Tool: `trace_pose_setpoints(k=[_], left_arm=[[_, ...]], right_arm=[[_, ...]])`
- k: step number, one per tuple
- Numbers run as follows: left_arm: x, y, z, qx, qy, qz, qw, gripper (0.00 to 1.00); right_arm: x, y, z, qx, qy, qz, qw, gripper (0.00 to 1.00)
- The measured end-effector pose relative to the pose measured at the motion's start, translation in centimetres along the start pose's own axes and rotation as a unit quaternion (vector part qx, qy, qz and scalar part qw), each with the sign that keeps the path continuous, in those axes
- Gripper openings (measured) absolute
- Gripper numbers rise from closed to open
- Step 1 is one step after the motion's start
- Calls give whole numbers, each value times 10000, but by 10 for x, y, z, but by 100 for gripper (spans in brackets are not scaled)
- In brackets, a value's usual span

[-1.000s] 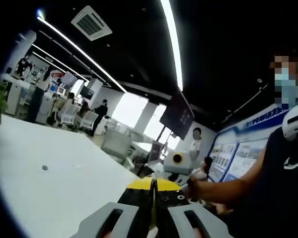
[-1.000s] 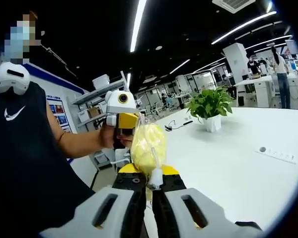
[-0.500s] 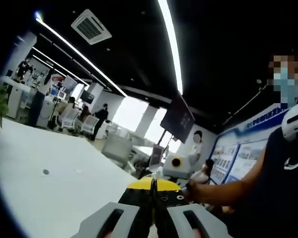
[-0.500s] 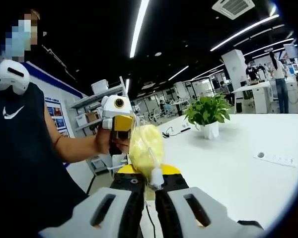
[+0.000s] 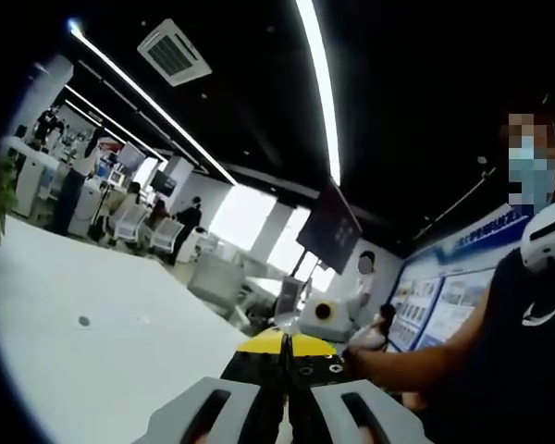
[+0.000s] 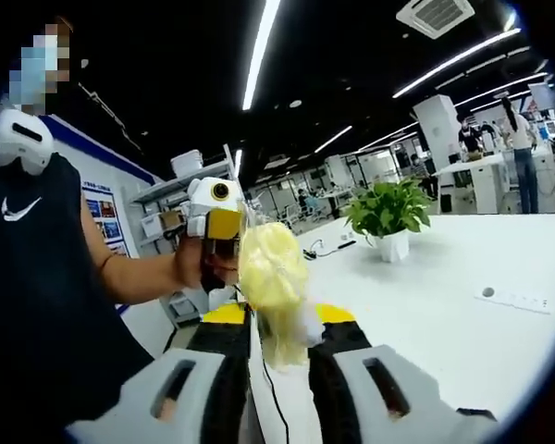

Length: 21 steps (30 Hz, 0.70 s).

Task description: Compare the silicone blocks by pressing each to a similar depth, holding the contact briefly, and releasing to observe deformation and rebound differences across the visible hardness samples.

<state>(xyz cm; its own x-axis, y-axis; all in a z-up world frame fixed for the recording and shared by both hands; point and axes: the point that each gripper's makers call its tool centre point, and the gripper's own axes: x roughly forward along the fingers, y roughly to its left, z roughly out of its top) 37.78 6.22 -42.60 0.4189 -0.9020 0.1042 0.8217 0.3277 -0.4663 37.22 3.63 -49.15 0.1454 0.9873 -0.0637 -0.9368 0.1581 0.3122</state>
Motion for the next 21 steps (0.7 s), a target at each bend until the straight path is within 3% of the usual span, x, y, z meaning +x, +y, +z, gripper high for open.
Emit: trace_pose_setpoints(k=[4,8,9,13,21], left_arm=[[0,0,5,47,-28,14,10000,0],[-3,2,7,36,-64,51,10000,0],[-3,2,8,34,-68,56,10000,0],[-3,1,6,36,-37,58,10000,0],[-1,1,1,-38,26,90,9999,0]], right_arm=[[-1,-12,2,31,-118,-383,9992,57],[-3,-24,9,-59,-332,-725,9968,94],[-7,-31,9,-49,-350,-924,9951,96],[-12,-37,9,-128,-318,-1122,9931,96],[-18,-39,14,-118,-446,-1163,9921,96]])
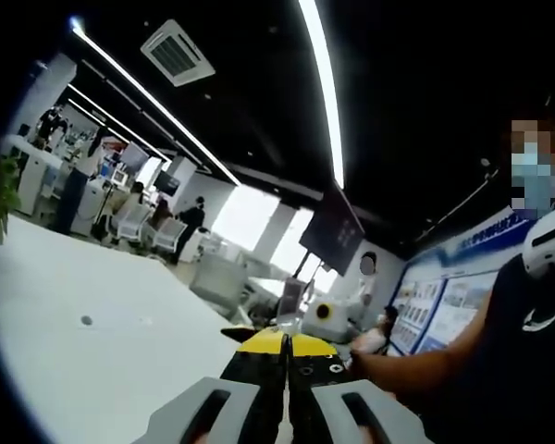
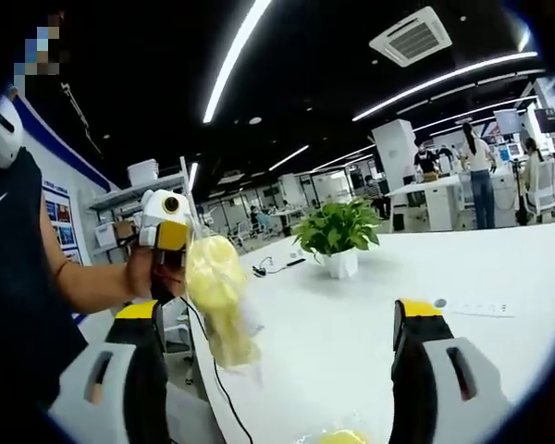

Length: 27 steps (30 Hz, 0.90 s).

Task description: Compare the silicone blocks by pressing each to a similar depth, holding the contact briefly, and releasing to observe deformation and rebound differences across the visible hardness samples.

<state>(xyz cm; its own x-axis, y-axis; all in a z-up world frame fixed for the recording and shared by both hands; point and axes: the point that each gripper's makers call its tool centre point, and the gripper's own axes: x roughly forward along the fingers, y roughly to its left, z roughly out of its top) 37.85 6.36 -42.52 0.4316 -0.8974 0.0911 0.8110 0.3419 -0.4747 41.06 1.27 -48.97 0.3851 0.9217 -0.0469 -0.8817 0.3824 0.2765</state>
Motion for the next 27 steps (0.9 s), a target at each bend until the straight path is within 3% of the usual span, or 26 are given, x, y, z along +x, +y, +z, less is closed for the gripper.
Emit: trace_pose_setpoints(k=[7,10,15,27], left_arm=[[-2,10,-3,-142,-69,121,9998,0],[-1,16,-9,-255,-40,211,9994,0],[-3,26,-17,-449,5,302,9985,0],[-3,38,-23,-728,-24,431,9964,0]], right_arm=[[-3,-4,-4,-194,83,-99,9997,96],[-9,-13,-8,-328,122,-320,9989,96],[-28,-32,-18,-355,151,-746,9965,96],[-77,-54,-37,-351,123,-1450,9887,96]])
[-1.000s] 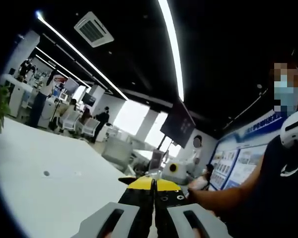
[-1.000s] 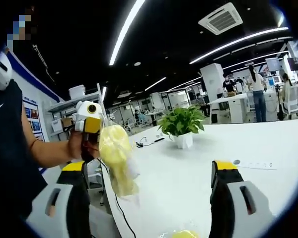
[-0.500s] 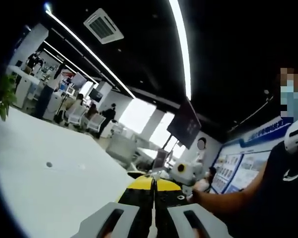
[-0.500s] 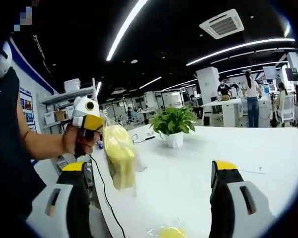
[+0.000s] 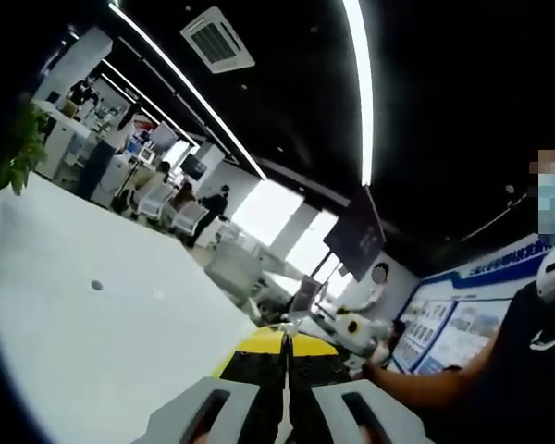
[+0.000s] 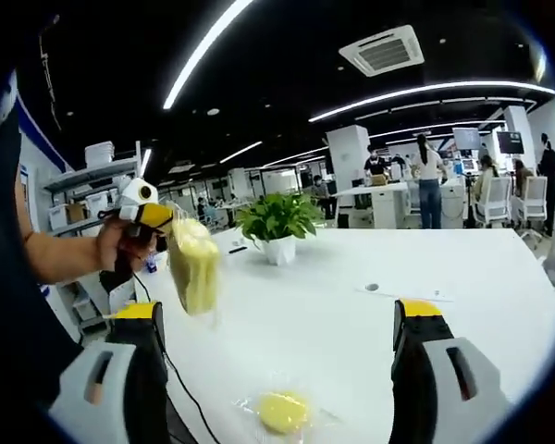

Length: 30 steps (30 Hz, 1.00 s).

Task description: Compare the silicone blocks by pressing each to a similar depth, holding the contact briefly, and releasing to observe deformation and rebound differences across the visible hardness samples.

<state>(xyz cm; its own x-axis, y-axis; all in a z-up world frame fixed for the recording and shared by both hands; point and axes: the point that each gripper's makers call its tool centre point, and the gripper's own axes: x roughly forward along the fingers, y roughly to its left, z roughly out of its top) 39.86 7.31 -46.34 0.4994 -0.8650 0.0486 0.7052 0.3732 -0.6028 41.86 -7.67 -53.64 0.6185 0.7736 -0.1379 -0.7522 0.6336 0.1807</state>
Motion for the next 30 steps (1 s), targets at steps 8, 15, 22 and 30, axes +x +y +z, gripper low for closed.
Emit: trace_pose_setpoints(k=[8,15,22,30], left_arm=[[-3,2,-4,-58,16,66,10000,0],[-9,4,-6,-141,-15,176,9997,0],[-15,8,-12,-252,-66,277,9993,0],[-20,15,-21,-387,-215,311,9985,0]], right_arm=[[-33,-23,-24,-40,181,-624,9979,96],[-54,-37,-24,-80,21,-1015,9948,96],[-64,-37,-36,-311,197,-1104,9932,96],[-67,-35,-44,-294,245,-1118,9930,96]])
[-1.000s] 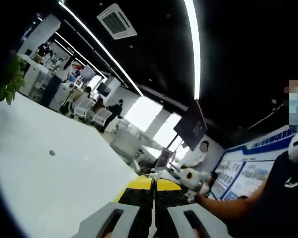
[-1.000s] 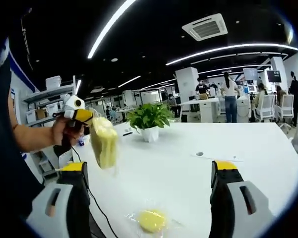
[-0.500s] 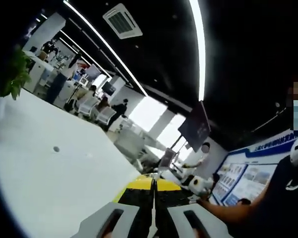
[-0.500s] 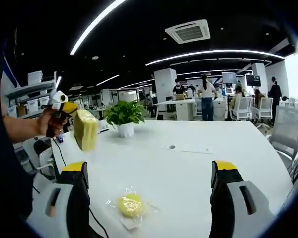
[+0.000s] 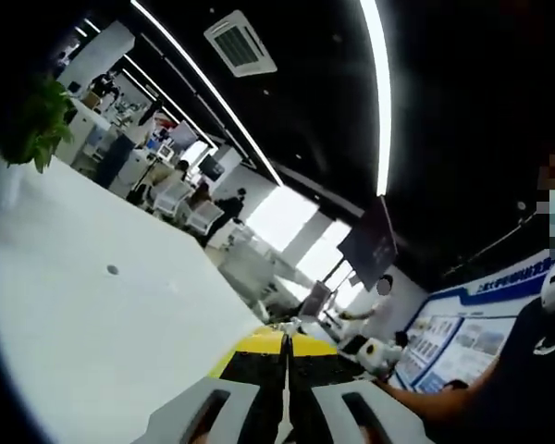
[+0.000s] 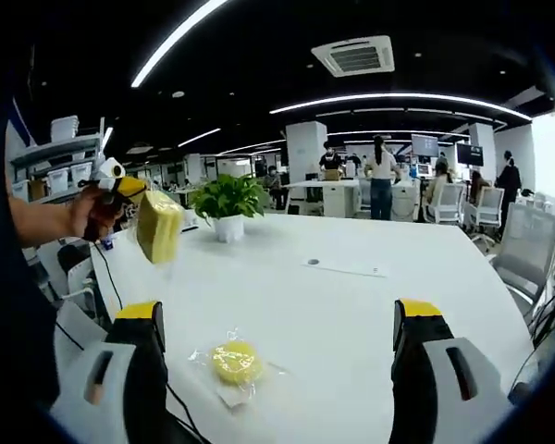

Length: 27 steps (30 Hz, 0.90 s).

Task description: Compare the silicone blocks by pressing each to a similar depth, holding the contact briefly, and releasing to observe deformation and rebound differences across the visible hardness samples.

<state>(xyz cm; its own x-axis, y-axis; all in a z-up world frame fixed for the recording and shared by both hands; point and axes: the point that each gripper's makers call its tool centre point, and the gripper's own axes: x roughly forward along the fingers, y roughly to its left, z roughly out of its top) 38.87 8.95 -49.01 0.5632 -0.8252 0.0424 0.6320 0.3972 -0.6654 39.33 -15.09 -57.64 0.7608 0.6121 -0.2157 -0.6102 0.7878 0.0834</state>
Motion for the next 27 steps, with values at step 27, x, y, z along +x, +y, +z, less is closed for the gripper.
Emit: trace_pose_setpoints(k=[27], left_arm=[[-12,63,-50,-390,290,536,9974,0]], right_arm=[[-7,10,-23,37,218,94,9997,96]])
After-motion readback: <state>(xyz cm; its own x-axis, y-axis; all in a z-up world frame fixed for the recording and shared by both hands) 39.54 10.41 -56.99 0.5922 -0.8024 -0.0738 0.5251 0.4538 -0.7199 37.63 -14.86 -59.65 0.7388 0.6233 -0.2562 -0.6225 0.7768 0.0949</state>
